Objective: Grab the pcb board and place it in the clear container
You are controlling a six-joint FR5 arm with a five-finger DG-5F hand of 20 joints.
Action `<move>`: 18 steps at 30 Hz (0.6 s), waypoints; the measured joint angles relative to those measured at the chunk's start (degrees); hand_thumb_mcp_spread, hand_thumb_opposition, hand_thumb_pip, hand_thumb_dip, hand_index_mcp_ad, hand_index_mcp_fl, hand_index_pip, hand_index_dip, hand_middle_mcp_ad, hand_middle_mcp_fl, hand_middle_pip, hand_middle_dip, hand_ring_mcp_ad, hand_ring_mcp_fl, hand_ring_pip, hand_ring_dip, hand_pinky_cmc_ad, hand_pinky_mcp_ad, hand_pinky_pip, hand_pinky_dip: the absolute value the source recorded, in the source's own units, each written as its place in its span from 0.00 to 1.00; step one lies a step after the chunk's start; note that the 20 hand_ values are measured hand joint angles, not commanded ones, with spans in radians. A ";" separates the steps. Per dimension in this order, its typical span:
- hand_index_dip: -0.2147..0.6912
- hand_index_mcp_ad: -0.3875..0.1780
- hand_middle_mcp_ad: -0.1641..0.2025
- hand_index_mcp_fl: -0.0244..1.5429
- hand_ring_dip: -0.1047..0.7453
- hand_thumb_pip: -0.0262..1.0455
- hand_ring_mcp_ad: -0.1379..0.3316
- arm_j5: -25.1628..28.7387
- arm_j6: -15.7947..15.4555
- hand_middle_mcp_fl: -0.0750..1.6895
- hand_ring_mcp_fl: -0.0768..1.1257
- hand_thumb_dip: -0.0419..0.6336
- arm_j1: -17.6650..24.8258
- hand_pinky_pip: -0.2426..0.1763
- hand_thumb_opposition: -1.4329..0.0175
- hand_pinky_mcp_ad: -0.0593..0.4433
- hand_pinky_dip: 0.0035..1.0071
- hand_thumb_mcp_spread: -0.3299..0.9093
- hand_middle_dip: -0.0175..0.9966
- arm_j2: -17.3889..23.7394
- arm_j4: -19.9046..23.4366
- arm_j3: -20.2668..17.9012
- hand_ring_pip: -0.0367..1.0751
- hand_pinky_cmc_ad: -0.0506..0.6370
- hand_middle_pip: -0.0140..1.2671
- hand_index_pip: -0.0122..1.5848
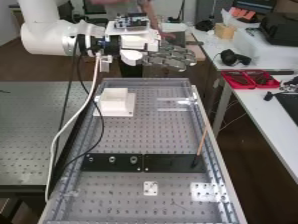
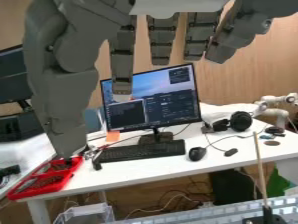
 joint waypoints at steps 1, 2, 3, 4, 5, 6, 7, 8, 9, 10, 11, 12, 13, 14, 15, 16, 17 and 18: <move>0.64 0.44 0.61 0.19 0.14 0.31 0.58 0.03 -0.22 0.05 0.06 0.40 -0.26 0.36 0.46 0.31 0.18 0.71 0.17 0.56 -1.01 0.12 0.11 0.53 0.12 0.24; 0.66 0.44 0.61 0.20 0.14 0.31 0.58 0.02 -0.38 0.05 0.06 0.40 -0.46 0.36 0.46 0.31 0.18 0.71 0.17 1.08 -1.89 0.31 0.12 0.53 0.12 0.23; 0.66 0.44 0.61 0.20 0.14 0.31 0.58 0.02 -0.49 0.05 0.06 0.40 -0.53 0.37 0.46 0.31 0.18 0.69 0.17 1.28 -2.17 0.39 0.11 0.53 0.12 0.22; 0.66 0.44 0.61 0.20 0.14 0.31 0.58 0.01 -0.97 0.05 0.06 0.39 -0.70 0.37 0.46 0.31 0.18 0.69 0.17 1.76 -2.75 0.59 0.11 0.53 0.12 0.20; 0.66 0.44 0.61 0.19 0.14 0.31 0.58 -0.02 -1.63 0.05 0.06 0.39 -0.87 0.36 0.47 0.32 0.18 0.68 0.17 2.36 -3.42 0.86 0.11 0.53 0.12 0.18; 0.66 0.45 0.60 0.20 0.14 0.31 0.57 -0.04 -1.87 0.05 0.06 0.39 -0.94 0.36 0.46 0.32 0.18 0.68 0.17 2.60 -3.73 0.98 0.11 0.53 0.12 0.17; 0.66 0.47 0.60 0.20 0.14 0.31 0.56 -0.07 -2.12 0.05 0.06 0.39 -1.01 0.36 0.47 0.32 0.18 0.68 0.17 2.87 -4.10 1.11 0.11 0.53 0.12 0.16; 0.68 0.47 0.61 0.19 0.14 0.31 0.59 -0.22 -2.56 0.05 0.06 0.38 -1.21 0.37 0.47 0.32 0.18 0.68 0.17 3.48 -5.21 1.54 0.11 0.53 0.12 0.14; 0.68 0.47 0.61 0.20 0.14 0.31 0.60 -0.29 -2.62 0.05 0.06 0.37 -1.28 0.36 0.48 0.33 0.18 0.68 0.17 3.67 -5.58 1.68 0.11 0.53 0.12 0.13; 0.70 0.48 0.60 0.20 0.14 0.29 0.59 -0.38 -2.66 0.05 0.06 0.36 -1.36 0.36 0.49 0.35 0.18 0.67 0.17 3.94 -5.93 1.74 0.11 0.53 0.12 0.12; 0.70 0.50 0.60 0.20 0.14 0.27 0.59 -0.44 -2.69 0.05 0.06 0.34 -1.41 0.37 0.48 0.35 0.19 0.64 0.17 4.14 -6.05 1.73 0.12 0.53 0.12 0.11; 0.71 0.49 0.60 0.20 0.14 0.26 0.59 -0.48 -2.75 0.05 0.06 0.34 -1.47 0.37 0.48 0.35 0.19 0.64 0.17 4.53 -6.12 1.68 0.11 0.53 0.12 0.10; 0.71 0.52 0.60 0.20 0.14 0.26 0.59 -0.49 -2.88 0.05 0.06 0.32 -1.53 0.37 0.49 0.34 0.19 0.64 0.17 4.98 -6.17 1.50 0.11 0.53 0.12 0.09; 0.73 0.53 0.61 0.20 0.14 0.26 0.59 -0.49 -3.03 0.05 0.06 0.31 -1.59 0.37 0.50 0.36 0.21 0.64 0.17 5.41 -6.25 1.31 0.11 0.53 0.12 0.09; 0.73 0.55 0.60 0.20 0.14 0.26 0.59 -0.49 -3.09 0.05 0.06 0.30 -1.62 0.37 0.50 0.39 0.23 0.63 0.17 5.59 -6.30 1.22 0.11 0.53 0.12 0.08; 0.73 0.56 0.61 0.19 0.14 0.25 0.59 -0.51 -3.12 0.05 0.06 0.30 -1.70 0.37 0.50 0.38 0.23 0.64 0.17 5.94 -6.33 0.99 0.11 0.53 0.12 0.07; 0.75 0.56 0.61 0.20 0.14 0.25 0.61 -0.56 -3.12 0.05 0.06 0.28 -1.78 0.36 0.51 0.39 0.26 0.62 0.17 6.20 -6.31 0.76 0.12 0.53 0.12 0.07; 0.75 0.56 0.61 0.21 0.14 0.25 0.63 -0.57 -3.12 0.05 0.06 0.27 -1.83 0.36 0.51 0.39 0.27 0.62 0.17 6.36 -6.28 0.62 0.12 0.53 0.12 0.07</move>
